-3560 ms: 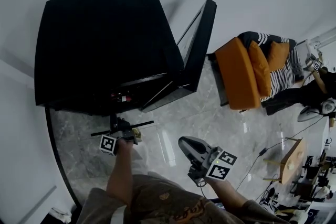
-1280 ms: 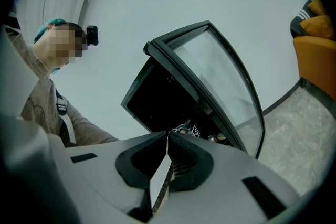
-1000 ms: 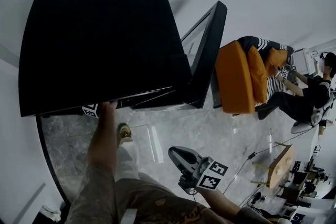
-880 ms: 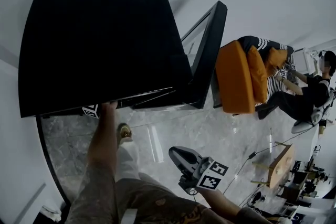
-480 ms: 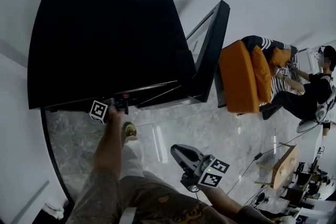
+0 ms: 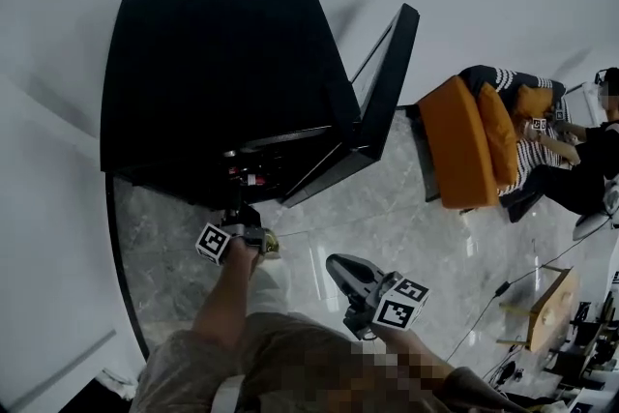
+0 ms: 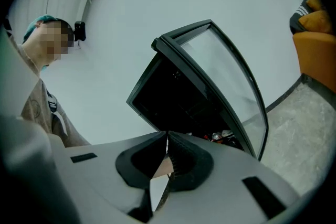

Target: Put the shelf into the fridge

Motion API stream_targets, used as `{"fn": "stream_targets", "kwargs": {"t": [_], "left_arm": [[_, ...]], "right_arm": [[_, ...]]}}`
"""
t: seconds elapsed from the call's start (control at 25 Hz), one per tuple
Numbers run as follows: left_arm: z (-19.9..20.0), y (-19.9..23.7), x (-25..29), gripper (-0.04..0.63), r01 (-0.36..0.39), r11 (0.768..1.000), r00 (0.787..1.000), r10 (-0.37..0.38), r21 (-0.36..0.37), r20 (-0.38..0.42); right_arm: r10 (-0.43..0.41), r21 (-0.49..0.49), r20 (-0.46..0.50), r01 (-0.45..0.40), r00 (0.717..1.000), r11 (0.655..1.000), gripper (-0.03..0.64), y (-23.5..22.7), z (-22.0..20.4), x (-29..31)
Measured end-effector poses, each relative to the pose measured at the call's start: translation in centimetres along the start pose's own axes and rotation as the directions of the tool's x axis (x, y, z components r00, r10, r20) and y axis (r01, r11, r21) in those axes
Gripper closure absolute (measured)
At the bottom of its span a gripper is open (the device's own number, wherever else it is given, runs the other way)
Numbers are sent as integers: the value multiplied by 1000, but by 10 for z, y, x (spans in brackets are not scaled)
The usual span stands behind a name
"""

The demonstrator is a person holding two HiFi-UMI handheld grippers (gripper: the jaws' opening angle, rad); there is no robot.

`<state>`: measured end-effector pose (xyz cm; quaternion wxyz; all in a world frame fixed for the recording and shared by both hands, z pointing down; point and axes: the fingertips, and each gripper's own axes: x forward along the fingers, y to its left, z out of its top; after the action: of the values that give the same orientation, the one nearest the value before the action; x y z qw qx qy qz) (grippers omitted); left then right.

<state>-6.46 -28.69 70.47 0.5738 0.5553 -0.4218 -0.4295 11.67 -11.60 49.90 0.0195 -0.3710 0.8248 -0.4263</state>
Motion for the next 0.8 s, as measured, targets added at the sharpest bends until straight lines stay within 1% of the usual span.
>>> {"fn": "stream_targets", "kwargs": {"t": [0.04,0.08,0.12,0.2,0.32,0.36,0.4,0.44,0.48,0.52,0.56,0.6,0.68,0.72,0.8], "left_arm": [[-5,-12,-5,592,17,1000,999,-16,11,-30],[-9,-24,-11,592,30,999,997,-27,37,-70],[-14,-36,-18,592,43,997,993,-35,62,-114],[-28,-65,-31,592,74,994,978,-56,84,-200],[-45,-104,-54,592,113,985,946,-66,132,-318],[-51,-115,-63,592,124,979,931,-57,164,-360],[-57,-126,-71,592,142,967,913,-45,213,-406],[-63,-136,-80,592,175,945,890,-32,275,-455],[-70,-148,-88,592,220,915,864,-22,337,-503],[-76,-161,-97,592,266,883,838,-14,386,-545],[-82,-174,-106,592,306,855,815,-9,418,-580],[-87,-187,-114,592,340,832,795,-6,438,-607],[-95,-209,-129,592,398,789,762,-1,467,-648],[-99,-219,-136,592,427,763,747,6,486,-665],[-108,-240,-148,592,487,701,718,18,521,-696]], "right_arm": [[2,0,2,-2,1000,1000,592,1,-1,-2],[8,-4,5,-8,1000,1000,592,3,-3,-4],[18,-10,7,-18,1000,1000,592,5,-5,-5],[39,-29,9,-39,999,999,592,11,-8,-8],[70,-59,15,-69,997,996,592,24,-8,-10],[84,-71,20,-82,996,994,592,28,-6,-11],[99,-83,26,-97,995,992,592,32,-5,-13],[116,-97,31,-112,993,989,592,38,-3,-14],[132,-112,35,-127,991,986,592,43,-1,-15],[146,-129,37,-140,989,982,592,50,0,-16],[159,-148,39,-152,986,977,592,56,0,-18],[171,-165,40,-162,984,973,592,62,0,-20],[197,-183,46,-186,979,965,592,73,0,-25],[214,-184,49,-202,976,962,592,78,-1,-28],[248,-198,47,-234,968,952,592,88,-2,-33]]}}
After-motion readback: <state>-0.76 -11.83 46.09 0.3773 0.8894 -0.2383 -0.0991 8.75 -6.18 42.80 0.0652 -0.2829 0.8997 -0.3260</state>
